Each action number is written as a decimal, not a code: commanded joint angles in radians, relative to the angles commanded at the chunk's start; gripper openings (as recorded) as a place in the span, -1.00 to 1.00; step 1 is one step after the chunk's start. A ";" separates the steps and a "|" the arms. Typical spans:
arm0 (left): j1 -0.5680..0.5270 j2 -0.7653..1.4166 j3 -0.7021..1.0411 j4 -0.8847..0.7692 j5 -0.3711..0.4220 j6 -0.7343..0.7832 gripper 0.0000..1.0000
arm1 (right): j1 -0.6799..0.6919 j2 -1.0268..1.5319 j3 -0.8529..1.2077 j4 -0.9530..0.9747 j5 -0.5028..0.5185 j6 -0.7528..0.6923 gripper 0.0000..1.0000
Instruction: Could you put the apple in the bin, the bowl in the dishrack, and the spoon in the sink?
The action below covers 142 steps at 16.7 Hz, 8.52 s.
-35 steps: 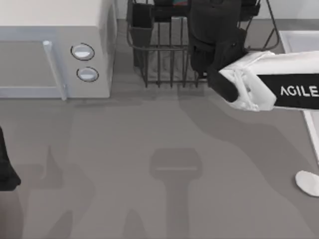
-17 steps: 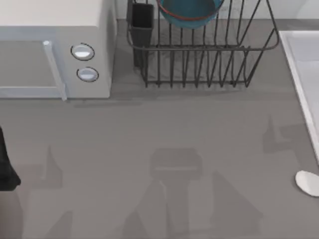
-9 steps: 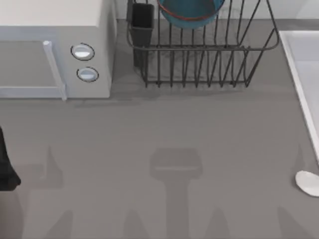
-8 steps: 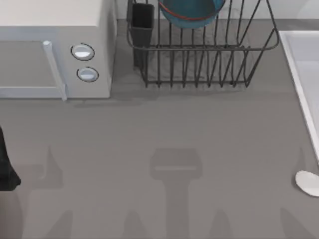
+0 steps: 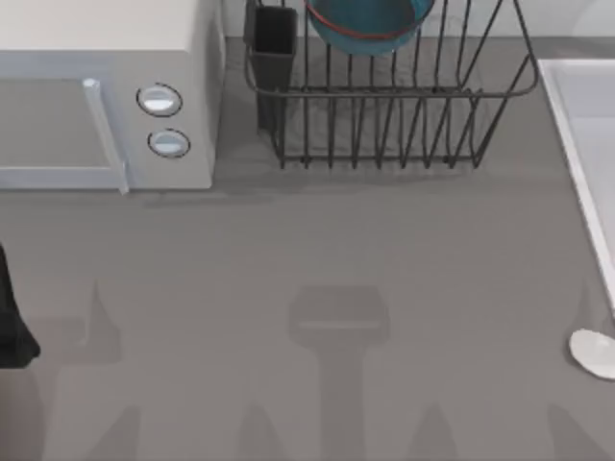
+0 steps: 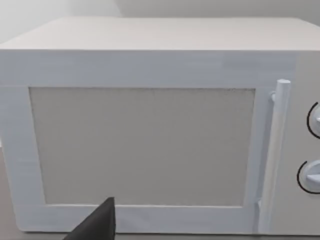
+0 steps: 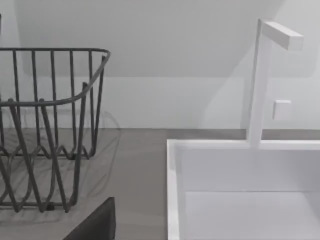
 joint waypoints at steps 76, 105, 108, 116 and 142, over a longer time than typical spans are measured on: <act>0.000 0.000 0.000 0.000 0.000 0.000 1.00 | -0.128 1.486 0.832 -0.932 -0.004 -1.135 -1.00; 0.000 0.000 0.000 0.000 0.000 0.000 1.00 | -0.153 2.252 2.139 -1.492 0.000 -1.168 -1.00; 0.000 0.000 0.000 0.000 0.000 0.000 1.00 | -0.156 2.416 2.374 -1.553 0.001 -1.164 -1.00; 0.000 0.000 0.000 0.000 0.000 0.000 1.00 | -0.160 2.668 2.745 -1.639 0.003 -1.148 -1.00; 0.000 0.000 0.000 0.000 0.000 0.000 1.00 | -0.158 2.576 2.385 -1.370 0.001 -1.145 -0.25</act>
